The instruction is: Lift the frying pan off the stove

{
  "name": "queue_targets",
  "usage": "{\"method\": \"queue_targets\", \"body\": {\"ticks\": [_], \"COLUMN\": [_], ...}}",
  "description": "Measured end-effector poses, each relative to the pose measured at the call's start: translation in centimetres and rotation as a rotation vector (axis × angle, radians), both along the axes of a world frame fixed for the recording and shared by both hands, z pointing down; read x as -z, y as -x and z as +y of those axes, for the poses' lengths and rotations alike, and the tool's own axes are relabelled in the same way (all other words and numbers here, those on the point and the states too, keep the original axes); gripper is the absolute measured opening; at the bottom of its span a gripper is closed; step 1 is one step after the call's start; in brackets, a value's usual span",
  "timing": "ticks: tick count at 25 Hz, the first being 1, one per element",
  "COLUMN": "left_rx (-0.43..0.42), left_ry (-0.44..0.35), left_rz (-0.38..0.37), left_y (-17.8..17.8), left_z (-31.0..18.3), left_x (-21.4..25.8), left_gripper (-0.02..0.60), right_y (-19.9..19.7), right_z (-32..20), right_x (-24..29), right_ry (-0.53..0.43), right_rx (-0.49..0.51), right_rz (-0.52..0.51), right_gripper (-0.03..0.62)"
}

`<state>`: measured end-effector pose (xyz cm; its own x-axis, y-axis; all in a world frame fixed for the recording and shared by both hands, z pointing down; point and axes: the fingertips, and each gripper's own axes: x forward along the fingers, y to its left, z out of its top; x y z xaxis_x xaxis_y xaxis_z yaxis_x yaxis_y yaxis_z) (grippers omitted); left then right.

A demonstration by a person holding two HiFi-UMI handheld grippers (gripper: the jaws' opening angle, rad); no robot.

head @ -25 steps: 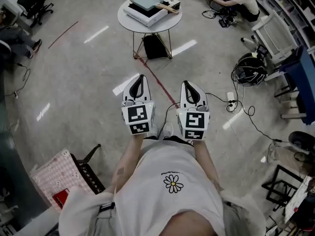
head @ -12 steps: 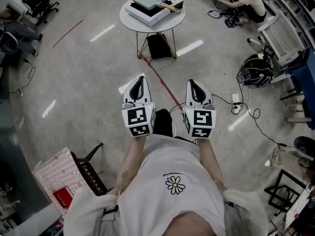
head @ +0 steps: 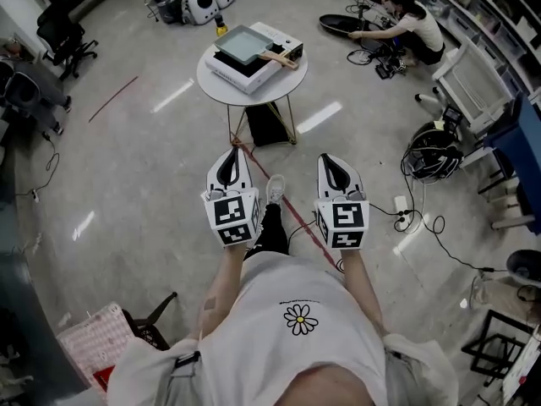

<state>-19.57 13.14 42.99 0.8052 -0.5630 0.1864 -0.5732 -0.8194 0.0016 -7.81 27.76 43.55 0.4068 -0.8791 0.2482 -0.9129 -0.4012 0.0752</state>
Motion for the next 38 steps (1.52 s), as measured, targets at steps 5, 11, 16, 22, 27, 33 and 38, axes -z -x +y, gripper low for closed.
{"method": "queue_targets", "body": {"ticks": [5, 11, 16, 22, 27, 33, 38], "left_rx": [-0.008, -0.039, -0.037, -0.028, -0.037, -0.046, -0.006], "left_ry": [-0.013, -0.028, 0.004, 0.015, 0.042, 0.043, 0.028], "left_rz": [0.033, 0.054, 0.037, 0.017, -0.001, 0.009, 0.030], "left_y": [-5.9, -12.3, -16.9, -20.8, -23.1, -25.7, -27.0], "left_z": [-6.4, -13.5, -20.8, -27.9, -29.7, -30.8, -32.2], "left_x": [1.3, 3.3, 2.6, 1.9, 0.7, 0.7, 1.8], "left_gripper": [-0.002, -0.002, -0.002, -0.002, -0.002, -0.002, -0.002], "right_y": [-4.5, -10.0, -14.9, -19.3, -21.3, -24.4, -26.1], "right_z": [-5.8, -13.8, -21.6, -28.3, -30.5, -32.4, -33.9], "right_x": [0.2, 0.9, 2.4, 2.5, 1.7, 1.1, 1.6], "right_ry": [0.012, 0.050, 0.034, 0.005, 0.029, 0.033, 0.027], "right_rx": [0.004, 0.018, 0.024, 0.008, 0.016, 0.006, 0.041], "right_rz": [0.033, 0.026, 0.026, -0.038, -0.042, -0.051, -0.054], "right_gripper": [0.002, 0.002, 0.002, 0.002, 0.002, 0.003, 0.002]}}
